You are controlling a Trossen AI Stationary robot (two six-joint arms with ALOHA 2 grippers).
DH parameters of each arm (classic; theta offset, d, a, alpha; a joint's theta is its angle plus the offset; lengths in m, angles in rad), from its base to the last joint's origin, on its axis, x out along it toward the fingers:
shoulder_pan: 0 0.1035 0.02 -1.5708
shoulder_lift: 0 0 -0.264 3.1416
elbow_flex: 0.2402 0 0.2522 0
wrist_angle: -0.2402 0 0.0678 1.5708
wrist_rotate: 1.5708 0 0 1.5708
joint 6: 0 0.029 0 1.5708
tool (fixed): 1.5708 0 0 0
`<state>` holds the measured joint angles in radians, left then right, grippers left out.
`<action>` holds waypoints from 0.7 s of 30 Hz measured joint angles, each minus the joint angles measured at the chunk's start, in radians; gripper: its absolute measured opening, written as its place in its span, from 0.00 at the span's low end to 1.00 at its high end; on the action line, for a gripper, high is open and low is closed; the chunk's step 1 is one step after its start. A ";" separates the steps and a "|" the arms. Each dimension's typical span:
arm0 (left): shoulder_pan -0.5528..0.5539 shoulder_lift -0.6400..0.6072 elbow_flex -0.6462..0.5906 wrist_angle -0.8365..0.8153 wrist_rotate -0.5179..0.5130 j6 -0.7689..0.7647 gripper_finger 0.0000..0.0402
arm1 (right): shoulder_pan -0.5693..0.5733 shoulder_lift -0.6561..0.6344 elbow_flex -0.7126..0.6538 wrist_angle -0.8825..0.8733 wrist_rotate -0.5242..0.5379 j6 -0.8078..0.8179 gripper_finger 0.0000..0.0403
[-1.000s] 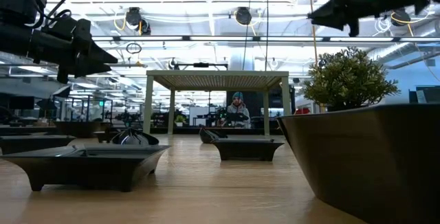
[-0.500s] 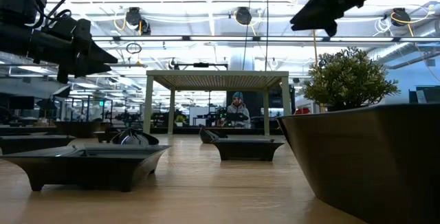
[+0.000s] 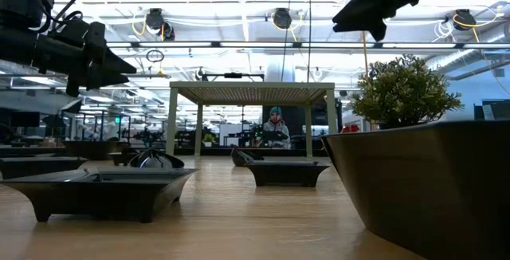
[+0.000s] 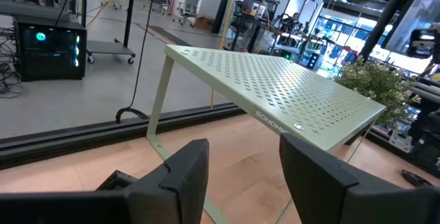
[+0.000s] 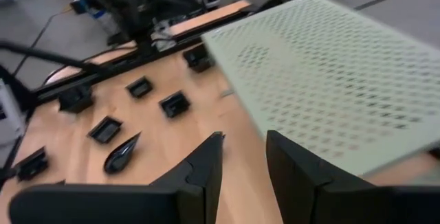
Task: Pick & Place Mini shaped plates
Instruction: Put the black distorted square plate on the shelf
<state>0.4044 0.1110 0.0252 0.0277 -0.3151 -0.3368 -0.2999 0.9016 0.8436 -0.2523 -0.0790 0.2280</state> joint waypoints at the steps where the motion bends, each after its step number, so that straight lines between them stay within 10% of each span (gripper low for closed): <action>1: 0.000 0.000 0.000 0.000 0.000 0.000 0.45 | 0.015 0.008 0.000 0.000 0.001 0.009 0.25; 12: 0.000 0.000 0.000 0.000 0.000 0.000 0.45 | 0.109 0.118 0.030 -0.038 0.001 0.132 0.25; 21: 0.000 0.000 0.000 0.000 0.000 0.000 0.45 | 0.161 0.227 0.200 -0.331 -0.001 -0.089 0.25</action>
<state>0.4043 0.1111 0.0252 0.0280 -0.3152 -0.3370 -0.1390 1.1287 1.0436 -0.5837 -0.0795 0.1392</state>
